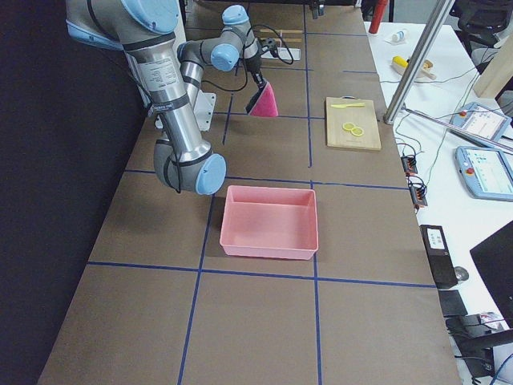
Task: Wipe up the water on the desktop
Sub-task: 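Open the left gripper and withdraw it while the right gripper holds the cloth, then lower the cloth onto the table with the right gripper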
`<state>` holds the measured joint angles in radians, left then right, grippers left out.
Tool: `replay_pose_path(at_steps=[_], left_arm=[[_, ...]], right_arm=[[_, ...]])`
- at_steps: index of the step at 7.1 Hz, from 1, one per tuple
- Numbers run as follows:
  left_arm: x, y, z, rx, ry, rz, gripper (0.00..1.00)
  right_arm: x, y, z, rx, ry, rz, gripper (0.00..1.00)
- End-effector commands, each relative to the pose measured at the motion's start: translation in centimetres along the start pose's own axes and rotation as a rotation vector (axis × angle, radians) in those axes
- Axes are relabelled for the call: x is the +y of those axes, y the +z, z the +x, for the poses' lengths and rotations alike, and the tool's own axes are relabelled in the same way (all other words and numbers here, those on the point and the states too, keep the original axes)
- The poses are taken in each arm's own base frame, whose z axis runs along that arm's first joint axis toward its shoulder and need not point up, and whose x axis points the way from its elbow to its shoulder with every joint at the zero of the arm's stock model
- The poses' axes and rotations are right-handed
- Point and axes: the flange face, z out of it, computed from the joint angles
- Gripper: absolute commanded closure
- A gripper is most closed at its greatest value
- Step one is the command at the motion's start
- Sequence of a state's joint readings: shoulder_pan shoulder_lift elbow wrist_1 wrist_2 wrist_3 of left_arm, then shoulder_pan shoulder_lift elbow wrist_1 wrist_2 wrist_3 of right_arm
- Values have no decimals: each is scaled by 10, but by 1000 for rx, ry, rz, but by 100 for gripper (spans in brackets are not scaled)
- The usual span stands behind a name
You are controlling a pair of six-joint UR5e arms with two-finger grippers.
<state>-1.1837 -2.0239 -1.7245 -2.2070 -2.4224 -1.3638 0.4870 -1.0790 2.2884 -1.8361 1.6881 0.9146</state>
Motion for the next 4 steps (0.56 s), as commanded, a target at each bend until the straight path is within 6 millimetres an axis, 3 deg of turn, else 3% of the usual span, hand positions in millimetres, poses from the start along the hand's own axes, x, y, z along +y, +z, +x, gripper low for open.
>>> replay_pose_path(at_steps=[1, 3, 4], left_arm=[[-26, -12, -54, -158, 176, 171, 0], [-33, -22, -110, -305, 307, 170, 0], [-31, -25, -140, -359, 344, 172, 0]], right_arm=[[-4, 1, 10, 3, 20, -33, 100], [-7, 0, 39, -89, 99, -210, 100], [-3, 14, 40, -112, 118, -289, 99]])
